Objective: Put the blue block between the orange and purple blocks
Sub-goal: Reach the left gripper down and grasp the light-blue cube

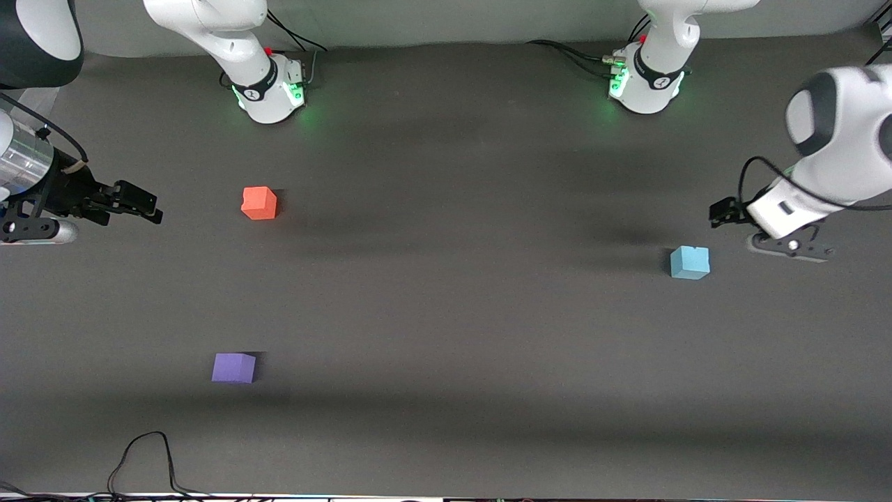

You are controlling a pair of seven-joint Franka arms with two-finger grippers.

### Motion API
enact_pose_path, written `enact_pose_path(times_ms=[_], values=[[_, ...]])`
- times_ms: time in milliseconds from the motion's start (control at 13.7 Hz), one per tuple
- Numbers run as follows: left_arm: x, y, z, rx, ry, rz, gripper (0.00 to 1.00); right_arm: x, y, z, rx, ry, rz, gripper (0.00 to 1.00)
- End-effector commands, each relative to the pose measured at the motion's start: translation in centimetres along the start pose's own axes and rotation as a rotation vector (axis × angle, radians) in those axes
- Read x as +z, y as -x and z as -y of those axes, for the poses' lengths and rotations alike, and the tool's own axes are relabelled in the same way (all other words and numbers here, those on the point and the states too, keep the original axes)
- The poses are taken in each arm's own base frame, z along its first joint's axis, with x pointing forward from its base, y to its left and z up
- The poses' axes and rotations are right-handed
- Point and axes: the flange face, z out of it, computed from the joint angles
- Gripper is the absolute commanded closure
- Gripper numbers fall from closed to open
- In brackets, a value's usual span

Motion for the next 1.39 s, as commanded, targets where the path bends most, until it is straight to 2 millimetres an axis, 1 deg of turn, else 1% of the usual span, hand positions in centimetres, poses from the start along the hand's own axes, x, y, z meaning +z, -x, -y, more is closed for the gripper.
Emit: enact_pose_path(times_ms=[0,73,219,438,658,877,950,1023,1096,1169,1315], values=[[5.2,0.0,0.1,0.024,-0.011,-0.006,0.0,-0.3,0.0,-0.2,-0.02,0.019,-0.008,0.0],[7.0,-0.3,0.1,0.025,-0.009,0.009,0.0,-0.2,0.0,-0.2,-0.02,0.019,-0.006,0.0],[9.7,-1.0,0.2,0.037,-0.019,0.012,0.0,-0.2,0.0,-0.2,-0.02,0.019,-0.005,0.0],[13.2,-1.6,0.2,0.045,-0.027,-0.004,0.0,-0.3,0.1,-0.2,-0.02,0.019,-0.008,0.0],[15.7,-2.1,0.4,0.045,-0.031,-0.025,0.0,-0.3,0.1,-0.2,-0.02,0.019,-0.006,0.0],[17.0,-2.4,0.3,0.047,-0.033,-0.039,0.0,-0.3,0.1,-0.2,-0.02,0.019,-0.006,0.0],[17.2,-2.3,0.3,0.041,-0.032,-0.034,0.15,-0.3,0.1,-0.2,-0.02,0.019,-0.006,0.0],[17.2,-2.3,0.3,0.035,-0.031,-0.034,0.34,-0.3,0.1,-0.2,-0.02,0.019,-0.008,0.0],[17.4,-2.3,0.3,0.031,-0.031,-0.031,0.44,-0.3,0.1,-0.2,-0.02,0.019,-0.008,0.0],[17.3,-2.4,0.3,0.029,-0.031,-0.033,0.53,-0.3,0.1,-0.2,-0.022,0.019,-0.006,0.0],[16.9,-2.6,0.4,0.029,-0.031,-0.03,0.54,-0.3,0.1,-0.2,-0.02,0.018,-0.008,0.0]])
